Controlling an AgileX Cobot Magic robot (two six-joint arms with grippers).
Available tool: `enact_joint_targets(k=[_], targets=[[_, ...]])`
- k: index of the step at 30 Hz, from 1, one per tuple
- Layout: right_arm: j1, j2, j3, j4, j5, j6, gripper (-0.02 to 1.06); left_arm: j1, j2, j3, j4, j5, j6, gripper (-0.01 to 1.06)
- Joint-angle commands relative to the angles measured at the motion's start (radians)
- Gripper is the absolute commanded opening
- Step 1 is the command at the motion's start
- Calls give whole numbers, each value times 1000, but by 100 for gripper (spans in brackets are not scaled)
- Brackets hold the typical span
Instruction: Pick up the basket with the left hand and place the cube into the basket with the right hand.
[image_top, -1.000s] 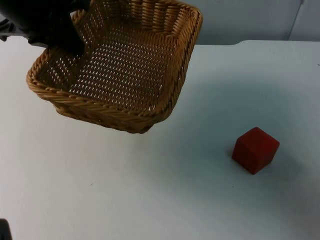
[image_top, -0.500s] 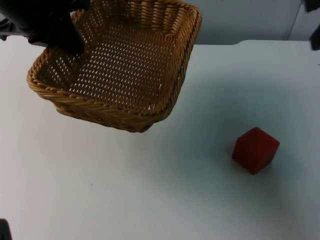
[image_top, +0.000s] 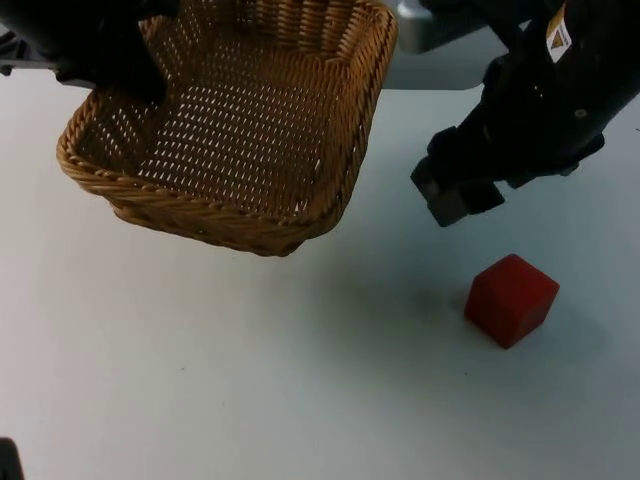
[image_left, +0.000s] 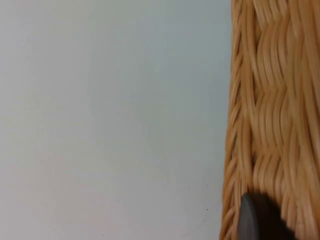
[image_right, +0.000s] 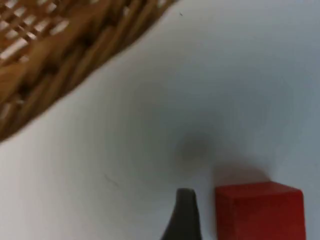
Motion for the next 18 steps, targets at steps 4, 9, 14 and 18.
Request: enact_joint_targets(k=[4,9,14,18], targets=[[-1,40,-9,-98,67,98,68,1,-12,1,-35,-32,-6,0],[-5,78,-9,-86,127,140,79,1,-12,1,-35,-35,-6,0],[-49,110,-9,-33,146,138,84,1,-12,1,-33,-41,-6,0],[-85,133,-9,-23,139,138,84,1,-12,1,-33,-75,-6,0]])
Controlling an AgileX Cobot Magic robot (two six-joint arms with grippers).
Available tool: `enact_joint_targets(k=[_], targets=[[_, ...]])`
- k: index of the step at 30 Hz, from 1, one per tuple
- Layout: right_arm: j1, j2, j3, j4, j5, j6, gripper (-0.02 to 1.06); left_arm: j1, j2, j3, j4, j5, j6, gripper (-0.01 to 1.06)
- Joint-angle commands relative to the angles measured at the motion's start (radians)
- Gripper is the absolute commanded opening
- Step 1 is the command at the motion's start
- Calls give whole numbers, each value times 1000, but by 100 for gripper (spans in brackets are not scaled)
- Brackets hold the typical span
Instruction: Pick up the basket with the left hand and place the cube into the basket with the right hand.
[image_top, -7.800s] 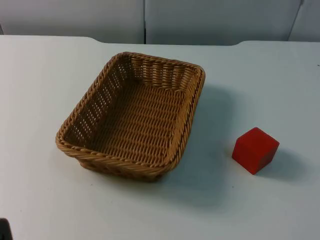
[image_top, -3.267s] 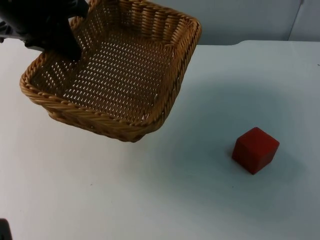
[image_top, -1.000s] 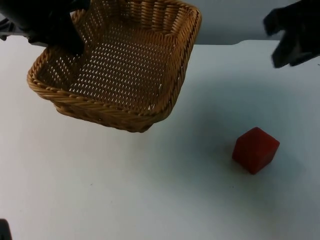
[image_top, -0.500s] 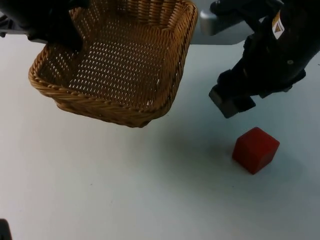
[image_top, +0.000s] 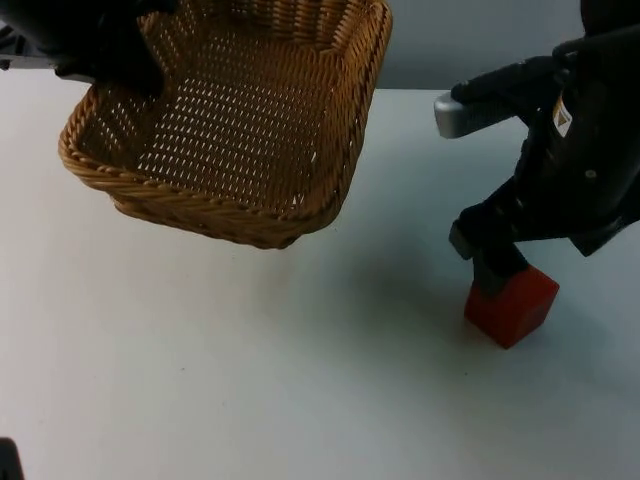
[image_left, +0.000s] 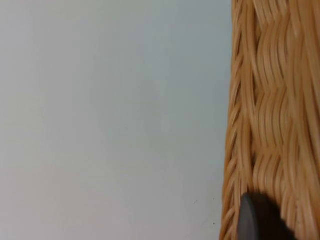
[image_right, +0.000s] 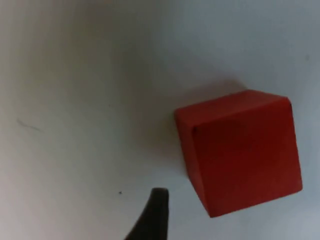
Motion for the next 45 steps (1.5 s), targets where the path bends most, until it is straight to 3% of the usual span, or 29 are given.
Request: enact_joint_targets(k=[1,7,12,14,16,17,21,22,23,28,32,33,36,38,39,43,44,45], targets=[[-20,12,-9,12,-7,4,84,1,-12,1,-33,-33,-6,0],[-38,65,-9,92,-37,-51,84,1,-12,1,-33,-61,-6,0],[-38,104,-9,141,-66,-87,76,1,-12,1,-35,-70,-6,0],[-38,113,-9,139,-85,-87,67,1,-12,1,-35,-70,-6,0],[-38,113,-9,133,-107,-87,50,1,-12,1,-35,-70,-6,0],[-38,113,-9,133,-107,-87,50,1,-12,1,-35,-70,-6,0],[-38,112,-9,124,-141,-87,9,1,-12,1,-35,-70,-6,0],[-38,112,-9,124,-141,-87,9,1,-12,1,-35,-70,-6,0],[-40,110,-15,107,-140,-87,0,1,-12,1,-35,-70,-6,0],[-62,88,-110,-14,-31,-49,0,1,-12,1,-35,-70,-6,0],[-89,14,-291,-206,106,22,0,1,-12,1,-35,-72,-6,0],[-89,14,-291,-206,106,22,0,1,-12,1,-35,-72,-6,0],[-89,-36,-457,-270,173,7,0,1,-12,1,-35,-72,-6,0],[-89,-49,-520,-256,180,-10,0,1,-12,1,-35,-72,-6,0],[-89,-58,-568,-205,181,-44,0,1,-12,1,-35,-72,-6,0],[-80,-65,-735,204,179,-278,0,1,-12,1,-35,-74,-6,0],[-72,-65,-745,273,167,-331,0,1,-12,1,-35,-74,-6,0],[-72,-65,-745,273,167,-331,0,1,-12,1,-35,-74,-6,0]])
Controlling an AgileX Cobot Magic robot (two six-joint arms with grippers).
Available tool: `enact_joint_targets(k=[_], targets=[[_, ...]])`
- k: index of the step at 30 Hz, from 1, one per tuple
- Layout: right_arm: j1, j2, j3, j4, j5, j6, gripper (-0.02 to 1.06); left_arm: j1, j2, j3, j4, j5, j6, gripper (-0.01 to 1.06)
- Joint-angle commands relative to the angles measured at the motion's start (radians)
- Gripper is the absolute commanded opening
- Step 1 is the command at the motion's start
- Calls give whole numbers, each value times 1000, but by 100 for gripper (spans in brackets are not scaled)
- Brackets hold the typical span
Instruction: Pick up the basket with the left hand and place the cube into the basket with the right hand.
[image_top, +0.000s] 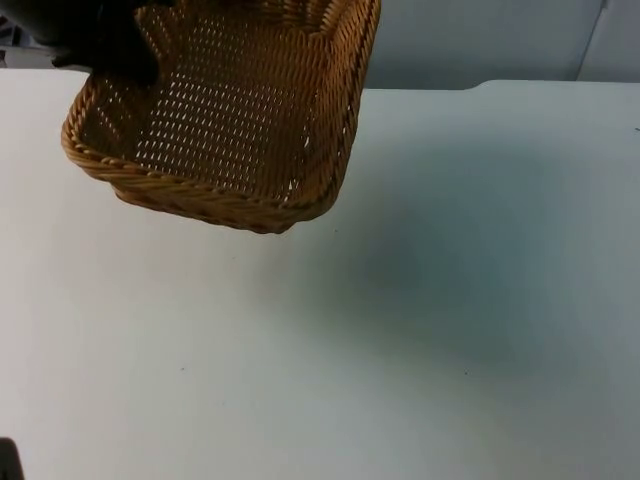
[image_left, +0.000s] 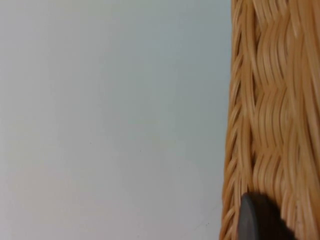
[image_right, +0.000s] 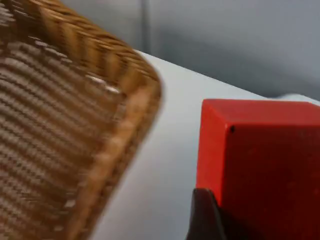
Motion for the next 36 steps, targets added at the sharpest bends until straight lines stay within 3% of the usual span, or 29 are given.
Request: enact_joint_targets(k=[1,4,13,25,36], targets=[[16,-3,-15,138,-9,-93,0,1,-12,1,-34,-16,-6,0],[39,24,-13,241,-9,-152,0,1,-12,1,-34,-18,-6,0],[71,202,-13,281,15,-171,0,1,-12,1,-34,-36,-6,0],[88,271,-32,502,-56,-441,0,1,-12,1,-34,-76,-6,0],[88,352,-177,498,-25,-444,0,1,-12,1,-34,-79,-6,0]])
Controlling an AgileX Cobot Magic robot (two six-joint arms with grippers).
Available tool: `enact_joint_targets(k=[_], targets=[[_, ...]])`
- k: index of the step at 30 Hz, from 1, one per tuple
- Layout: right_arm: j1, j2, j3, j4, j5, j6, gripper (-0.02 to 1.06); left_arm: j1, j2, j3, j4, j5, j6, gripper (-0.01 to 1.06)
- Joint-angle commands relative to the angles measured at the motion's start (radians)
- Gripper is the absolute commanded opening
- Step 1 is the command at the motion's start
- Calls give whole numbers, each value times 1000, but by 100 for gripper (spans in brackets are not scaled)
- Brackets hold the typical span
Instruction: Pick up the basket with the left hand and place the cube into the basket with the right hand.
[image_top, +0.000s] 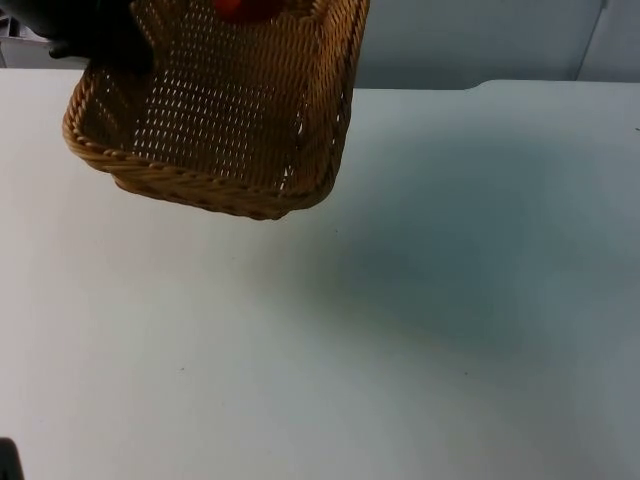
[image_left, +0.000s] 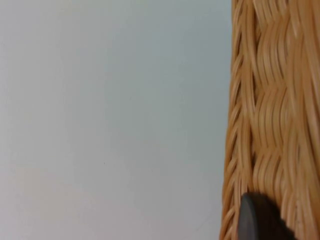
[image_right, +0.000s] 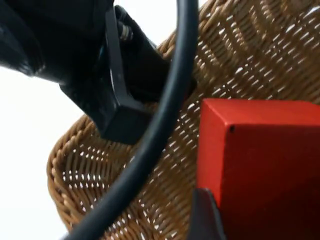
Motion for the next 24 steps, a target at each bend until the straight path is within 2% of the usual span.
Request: enact_joint_targets(k=[1,19,21,22,24], targets=[[4,39,-25,4,11,-11,0,1,-12,1,-32,-18,-6,0],[4,80,-30,-48,-26,-7,2,1,-12,1,-27,-19,-6,0],[4,80,-30,-63,-28,-4,12,1,-12,1,-27,-19,-6,0],[4,80,-30,-63,-28,-4,12,1,-12,1,-27,-19,-6,0],[4,80,-30,-67,-30,8,38,1,-12,1,-27,-19,-6,0]])
